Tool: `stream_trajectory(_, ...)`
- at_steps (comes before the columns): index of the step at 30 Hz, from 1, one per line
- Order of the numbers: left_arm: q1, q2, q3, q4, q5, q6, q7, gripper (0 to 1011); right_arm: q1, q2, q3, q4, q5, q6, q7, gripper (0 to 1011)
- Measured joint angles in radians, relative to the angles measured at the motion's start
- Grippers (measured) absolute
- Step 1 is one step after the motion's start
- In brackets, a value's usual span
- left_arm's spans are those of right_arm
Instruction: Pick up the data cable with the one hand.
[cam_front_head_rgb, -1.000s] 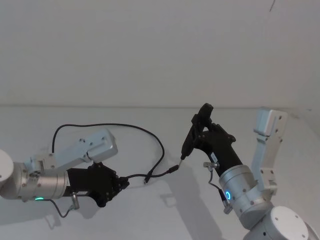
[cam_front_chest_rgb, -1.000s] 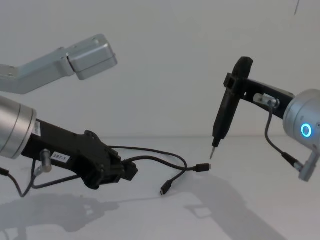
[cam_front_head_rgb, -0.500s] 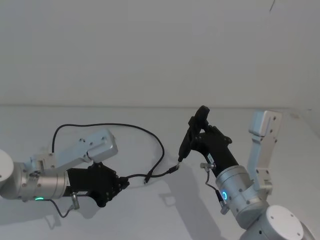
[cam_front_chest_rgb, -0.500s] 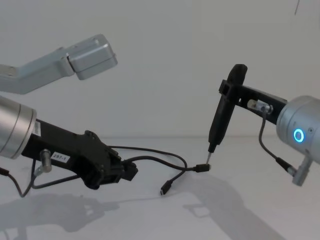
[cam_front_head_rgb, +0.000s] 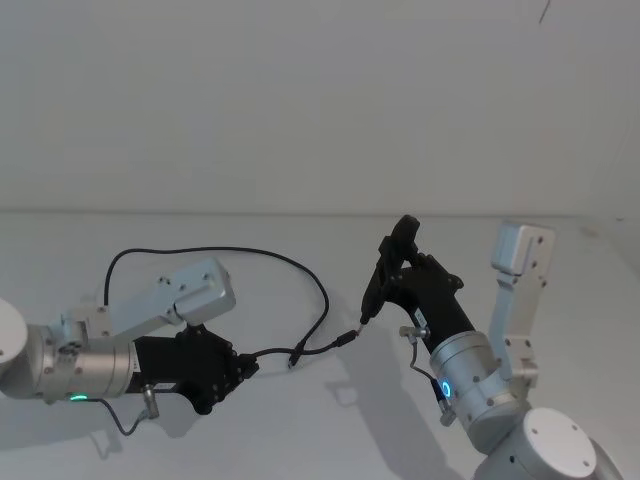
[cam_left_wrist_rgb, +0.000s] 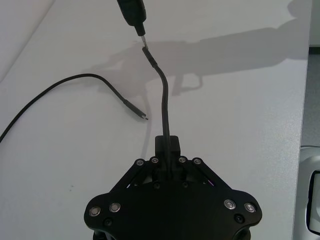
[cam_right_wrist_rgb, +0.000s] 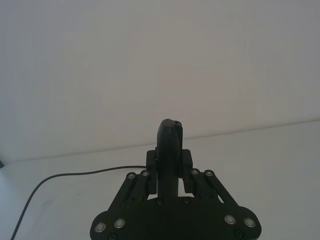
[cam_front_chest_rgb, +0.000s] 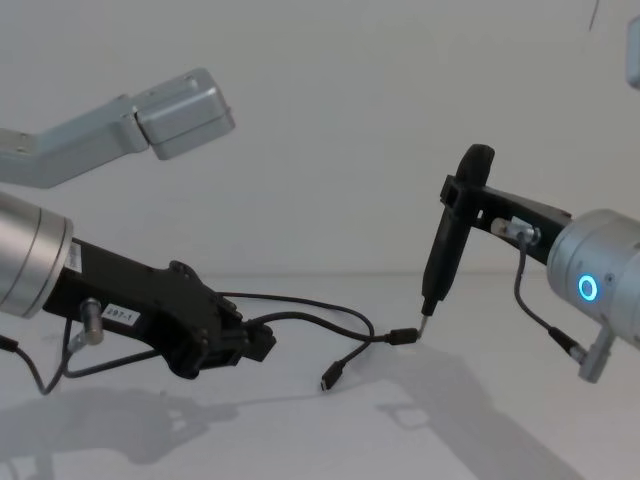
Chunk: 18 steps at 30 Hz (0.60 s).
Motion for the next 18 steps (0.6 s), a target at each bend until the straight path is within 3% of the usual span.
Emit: stream_trajectory(18, 0.0, 0.0, 0.0, 0.0, 0.0, 0.0, 0.0, 35, 0.021, -0.022, 0.015, 0.041, -0.012, -0.007, 0.004, 279)
